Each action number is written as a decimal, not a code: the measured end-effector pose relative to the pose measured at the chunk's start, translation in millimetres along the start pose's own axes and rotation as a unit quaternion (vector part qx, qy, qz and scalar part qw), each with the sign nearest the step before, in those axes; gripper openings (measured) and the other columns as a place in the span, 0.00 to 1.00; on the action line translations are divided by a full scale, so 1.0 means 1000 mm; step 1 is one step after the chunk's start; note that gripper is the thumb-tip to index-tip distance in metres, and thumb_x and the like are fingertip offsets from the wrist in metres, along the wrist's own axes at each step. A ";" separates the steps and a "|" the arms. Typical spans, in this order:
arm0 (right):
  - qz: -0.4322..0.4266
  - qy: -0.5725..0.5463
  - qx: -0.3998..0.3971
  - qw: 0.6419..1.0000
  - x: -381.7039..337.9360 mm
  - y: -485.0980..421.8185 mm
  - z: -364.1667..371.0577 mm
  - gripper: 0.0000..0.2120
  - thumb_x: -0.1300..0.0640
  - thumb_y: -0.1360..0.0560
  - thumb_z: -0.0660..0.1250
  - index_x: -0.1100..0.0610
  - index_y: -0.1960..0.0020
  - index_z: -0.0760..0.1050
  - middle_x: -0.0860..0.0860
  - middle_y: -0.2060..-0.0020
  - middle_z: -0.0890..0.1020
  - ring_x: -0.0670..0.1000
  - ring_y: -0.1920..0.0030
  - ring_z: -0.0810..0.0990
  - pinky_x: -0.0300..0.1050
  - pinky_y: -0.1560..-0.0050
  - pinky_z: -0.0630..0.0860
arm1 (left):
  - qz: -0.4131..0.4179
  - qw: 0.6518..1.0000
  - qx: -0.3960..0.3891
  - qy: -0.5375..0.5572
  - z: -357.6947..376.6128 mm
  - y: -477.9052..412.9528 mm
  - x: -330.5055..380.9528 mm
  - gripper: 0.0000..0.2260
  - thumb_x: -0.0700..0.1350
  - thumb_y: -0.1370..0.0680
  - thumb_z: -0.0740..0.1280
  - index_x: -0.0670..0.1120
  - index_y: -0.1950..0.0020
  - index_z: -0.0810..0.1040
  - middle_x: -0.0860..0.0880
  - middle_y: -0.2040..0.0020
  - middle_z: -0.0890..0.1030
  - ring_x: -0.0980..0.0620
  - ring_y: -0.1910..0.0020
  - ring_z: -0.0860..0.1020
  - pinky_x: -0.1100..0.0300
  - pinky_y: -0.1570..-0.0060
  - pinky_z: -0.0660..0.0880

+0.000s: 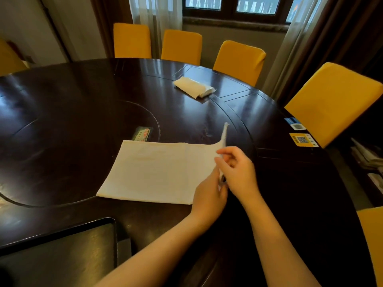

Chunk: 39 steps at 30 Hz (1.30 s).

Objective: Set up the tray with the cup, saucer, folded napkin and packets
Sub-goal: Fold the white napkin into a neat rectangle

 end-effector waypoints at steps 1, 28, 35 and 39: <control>-0.023 0.009 -0.030 0.999 -0.008 -0.002 0.010 0.06 0.62 0.27 0.68 0.55 0.51 0.77 0.52 0.65 0.78 0.46 0.66 0.77 0.30 0.65 0.75 | -0.004 1.000 0.028 -0.005 -0.006 0.000 0.001 0.14 0.47 0.21 0.59 0.49 0.35 0.71 0.49 0.43 0.80 0.63 0.50 0.76 0.80 0.54 0.69; -0.077 0.444 -0.272 0.850 0.022 -0.106 0.195 0.18 0.48 0.20 0.52 0.53 0.36 0.71 0.55 0.41 0.77 0.59 0.38 0.68 0.56 0.44 0.63 | -0.519 0.803 0.074 0.283 -0.193 0.030 -0.143 0.17 0.47 0.28 0.72 0.41 0.43 0.75 0.43 0.49 0.79 0.47 0.53 0.79 0.60 0.69 0.78; 0.018 0.280 -0.269 0.921 0.024 -0.115 0.199 0.10 0.49 0.24 0.57 0.47 0.48 0.75 0.51 0.46 0.79 0.58 0.43 0.74 0.57 0.38 0.68 | -0.377 0.913 0.117 0.101 -0.210 0.006 -0.140 0.19 0.42 0.27 0.69 0.47 0.36 0.73 0.46 0.42 0.78 0.47 0.44 0.77 0.52 0.42 0.75; -0.033 0.211 -0.219 0.952 0.009 -0.113 0.205 0.09 0.56 0.23 0.60 0.52 0.47 0.77 0.52 0.48 0.81 0.54 0.45 0.76 0.58 0.37 0.68 | -0.322 0.929 0.175 0.040 -0.223 0.007 -0.146 0.18 0.42 0.26 0.69 0.49 0.38 0.74 0.48 0.50 0.80 0.50 0.50 0.78 0.56 0.49 0.76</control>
Point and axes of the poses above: each hand's wrist, its own y-axis away from the middle knuckle, its own z-axis out of the palm, x = y × z, the point moved 6 cm from there along -y, towards the middle knuckle
